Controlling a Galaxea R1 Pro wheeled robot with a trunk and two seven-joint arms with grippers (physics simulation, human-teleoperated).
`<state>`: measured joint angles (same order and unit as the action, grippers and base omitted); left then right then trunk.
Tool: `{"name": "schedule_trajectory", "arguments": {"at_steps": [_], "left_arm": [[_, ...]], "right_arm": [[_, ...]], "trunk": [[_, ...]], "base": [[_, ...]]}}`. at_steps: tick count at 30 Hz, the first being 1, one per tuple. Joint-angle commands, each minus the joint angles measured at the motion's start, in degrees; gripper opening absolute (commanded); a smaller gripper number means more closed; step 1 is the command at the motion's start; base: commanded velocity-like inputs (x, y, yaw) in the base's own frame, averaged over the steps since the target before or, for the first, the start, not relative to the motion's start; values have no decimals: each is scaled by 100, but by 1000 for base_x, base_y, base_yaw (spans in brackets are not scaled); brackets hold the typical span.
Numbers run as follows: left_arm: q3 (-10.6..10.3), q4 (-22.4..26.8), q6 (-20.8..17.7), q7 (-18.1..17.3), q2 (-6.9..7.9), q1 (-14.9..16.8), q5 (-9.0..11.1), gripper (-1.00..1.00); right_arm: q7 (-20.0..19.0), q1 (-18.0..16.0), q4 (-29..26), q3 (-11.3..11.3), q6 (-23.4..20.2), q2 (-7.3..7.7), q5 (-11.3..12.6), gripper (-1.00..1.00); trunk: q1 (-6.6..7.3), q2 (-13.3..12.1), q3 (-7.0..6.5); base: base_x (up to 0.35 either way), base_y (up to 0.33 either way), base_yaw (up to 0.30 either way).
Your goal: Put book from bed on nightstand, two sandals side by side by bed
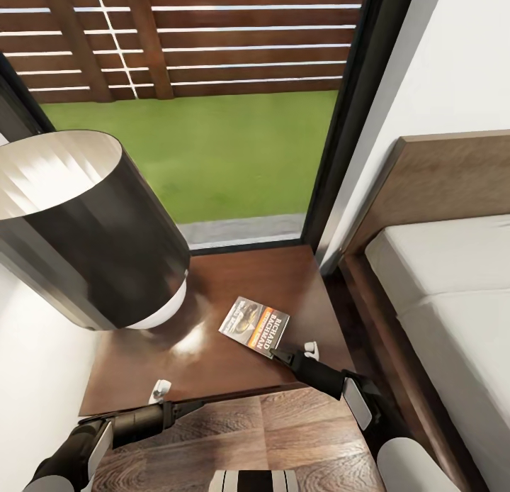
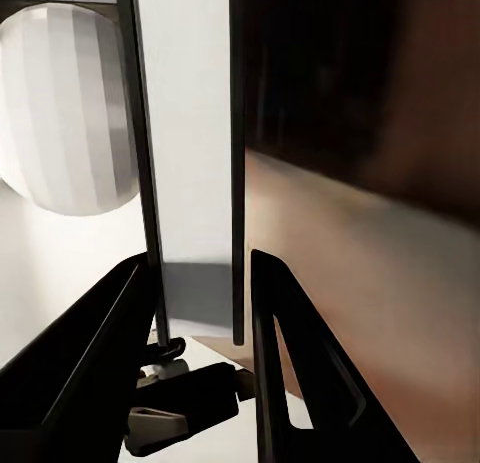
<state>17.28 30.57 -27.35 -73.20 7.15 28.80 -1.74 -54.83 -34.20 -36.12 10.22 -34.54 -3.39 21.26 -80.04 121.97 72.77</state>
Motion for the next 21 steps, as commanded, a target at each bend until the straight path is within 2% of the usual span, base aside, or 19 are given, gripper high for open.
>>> {"name": "schedule_trajectory", "arguments": {"at_steps": [1, 21], "left_arm": [[21, 2, -60, -28, -3, 3, -17, 100], [21, 2, -60, -28, -3, 3, -14, 100]], "right_arm": [[-8, -3, 6, 24, 17, -4, -62, -100], [-11, -4, -2, 24, 17, 5, -60, -100]], "trunk": [[0, 1, 4], [0, 1, 4]], "base": [[0, 0, 0], [0, 0, 0]]}}
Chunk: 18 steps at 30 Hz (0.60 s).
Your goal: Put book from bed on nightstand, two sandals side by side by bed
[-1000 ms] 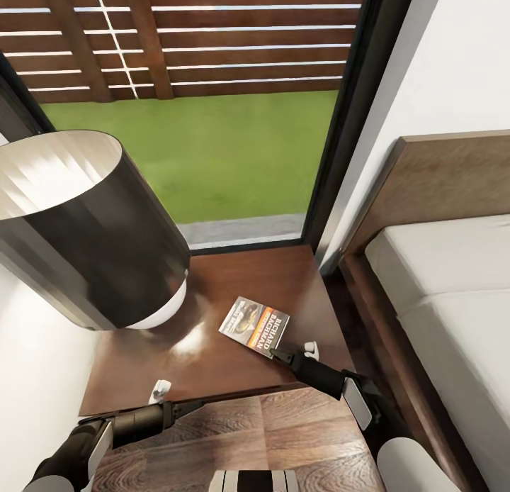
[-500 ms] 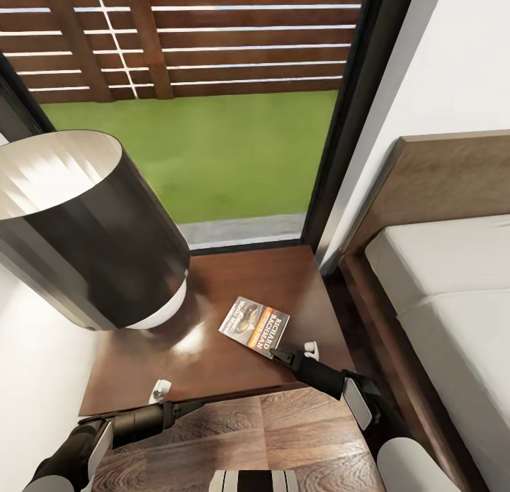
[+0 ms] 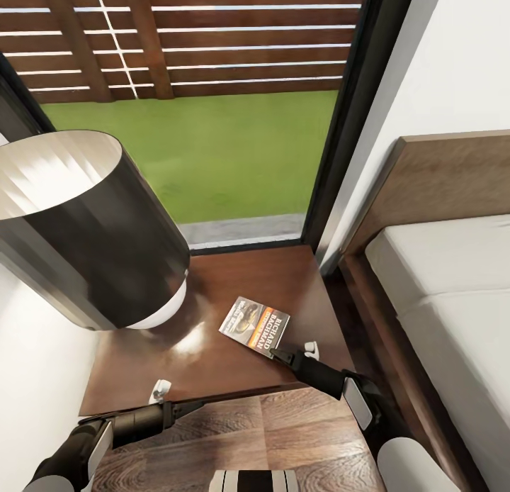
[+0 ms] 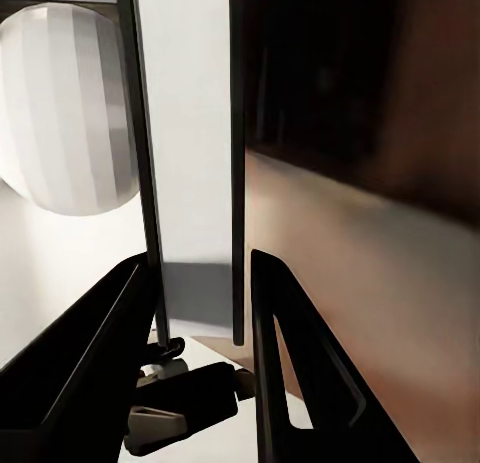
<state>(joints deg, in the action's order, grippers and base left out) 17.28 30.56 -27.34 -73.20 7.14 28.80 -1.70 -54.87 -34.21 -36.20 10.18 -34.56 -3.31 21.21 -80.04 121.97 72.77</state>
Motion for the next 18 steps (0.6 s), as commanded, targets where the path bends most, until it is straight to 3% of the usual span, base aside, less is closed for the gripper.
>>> {"name": "schedule_trajectory", "arguments": {"at_steps": [1, 16, 17, 18], "left_arm": [[21, 2, -60, -28, -3, 3, -17, 100], [23, 2, -60, -28, -3, 3, -15, 100], [22, 2, -60, -28, -3, 3, -15, 100], [21, 2, -60, -28, -3, 3, -16, 100]], "right_arm": [[-6, -4, 7, 27, 20, -3, -55, -100], [-6, 0, 4, 27, 20, -3, -55, -100], [-6, -1, 4, 27, 20, -3, -57, 100], [-5, -2, 3, 27, 20, -3, -61, 100]], "trunk": [[0, 1, 4], [0, 1, 4], [0, 1, 4], [0, 1, 4]], "base": [[0, 0, 0], [0, 0, 0], [0, 0, 0], [0, 0, 0]]}}
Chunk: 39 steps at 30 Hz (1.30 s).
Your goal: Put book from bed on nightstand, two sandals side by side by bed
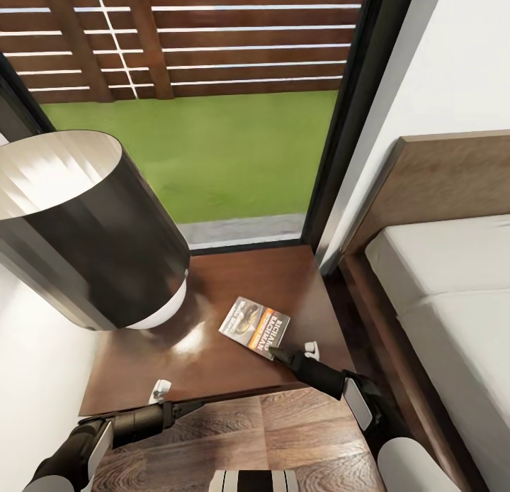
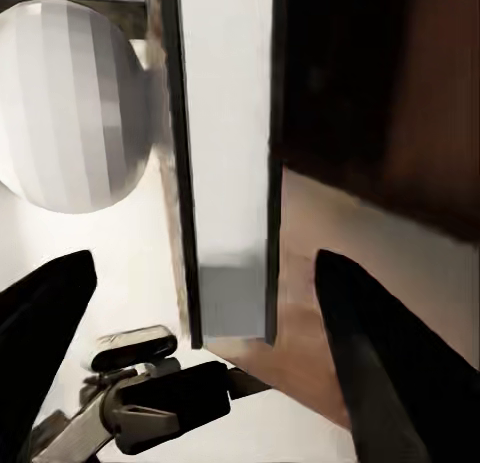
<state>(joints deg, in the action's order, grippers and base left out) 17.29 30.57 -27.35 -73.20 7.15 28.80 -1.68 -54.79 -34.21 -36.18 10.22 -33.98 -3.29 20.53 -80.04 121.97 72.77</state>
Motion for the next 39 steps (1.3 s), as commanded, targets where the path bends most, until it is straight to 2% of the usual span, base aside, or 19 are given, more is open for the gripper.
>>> {"name": "schedule_trajectory", "arguments": {"at_steps": [1, 31, 39], "left_arm": [[20, 2, -60, -28, -3, 3, -20, 100], [20, 2, -60, -28, -3, 3, -19, 100], [20, 2, -60, -28, -3, 3, -21, 100]], "right_arm": [[-13, -3, 1, 24, -39, -4, 7, 100], [-14, -4, -3, 24, -39, 4, 12, 100], [-14, -4, -3, 24, -39, 4, 11, 100]], "trunk": [[1, 1, 3], [1, 1, 3], [176, -319, -140]], "base": [[0, 0, 0], [0, 0, 0], [0, 0, 0]]}}
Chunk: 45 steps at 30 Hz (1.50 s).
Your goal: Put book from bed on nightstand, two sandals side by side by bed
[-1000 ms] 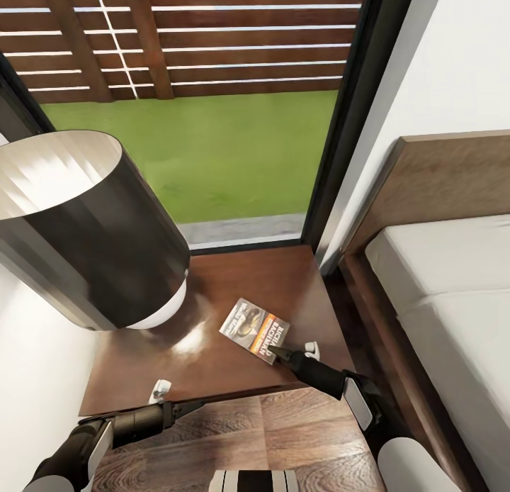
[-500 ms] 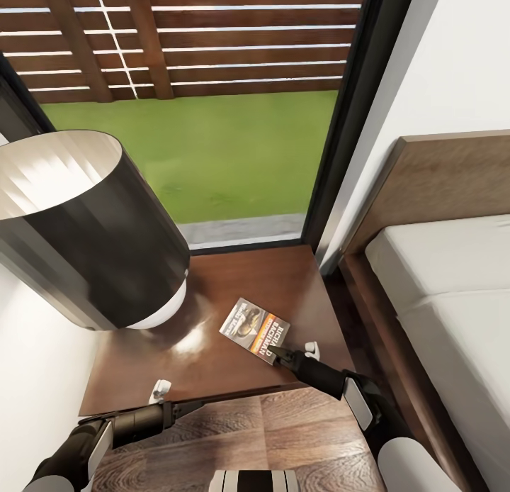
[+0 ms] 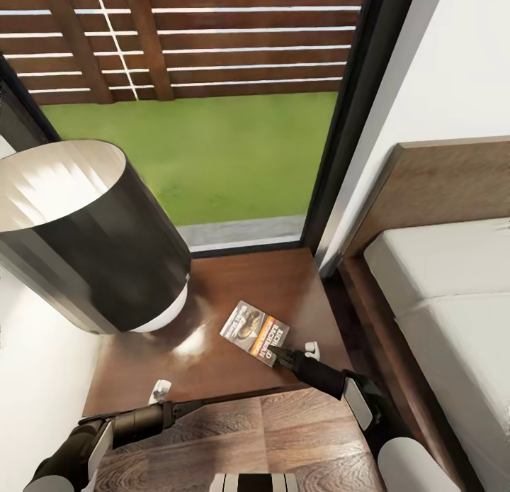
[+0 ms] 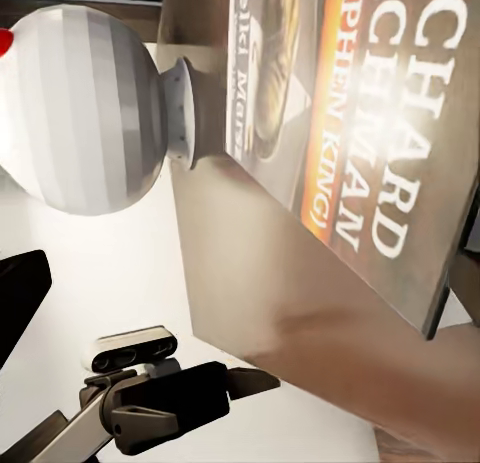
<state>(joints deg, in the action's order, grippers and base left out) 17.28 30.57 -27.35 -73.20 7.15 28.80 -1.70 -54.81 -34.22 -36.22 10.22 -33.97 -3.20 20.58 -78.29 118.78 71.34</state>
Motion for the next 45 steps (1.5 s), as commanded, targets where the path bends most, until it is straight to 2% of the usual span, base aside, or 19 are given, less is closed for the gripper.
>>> {"name": "schedule_trajectory", "arguments": {"at_steps": [1, 12, 17, 24, 29, 45], "left_arm": [[21, 2, -60, -28, -3, 3, -17, 100], [21, 2, -62, -28, -3, 3, -17, 100], [21, 2, -62, -28, -3, 3, -15, 100], [21, 2, -61, -28, -3, 3, -15, 100], [21, 2, -62, -28, -3, 3, -19, 100], [19, 2, -60, -33, -3, 3, -18, 100]], "right_arm": [[-12, -3, 1, 24, -39, -5, 7, 100], [-20, -1, 0, 29, -29, -5, 24, 100], [-21, -2, 1, 34, 155, -5, 25, 100], [-21, 1, -25, 26, 233, -14, 25, 100], [-21, -3, -248, 3, 398, -21, 25, 100], [-19, -1, -262, -2, 418, -35, 12, 100]], "trunk": [[23, -40, -15], [265, -481, -213], [375, -682, -311], [528, -963, -495], [638, -1163, -632], [990, -1805, -1070]], "base": [[0, 0, 0], [0, 0, 0], [0, 0, 0], [0, 0, 0], [0, 0, 0], [0, 0, 0]]}}
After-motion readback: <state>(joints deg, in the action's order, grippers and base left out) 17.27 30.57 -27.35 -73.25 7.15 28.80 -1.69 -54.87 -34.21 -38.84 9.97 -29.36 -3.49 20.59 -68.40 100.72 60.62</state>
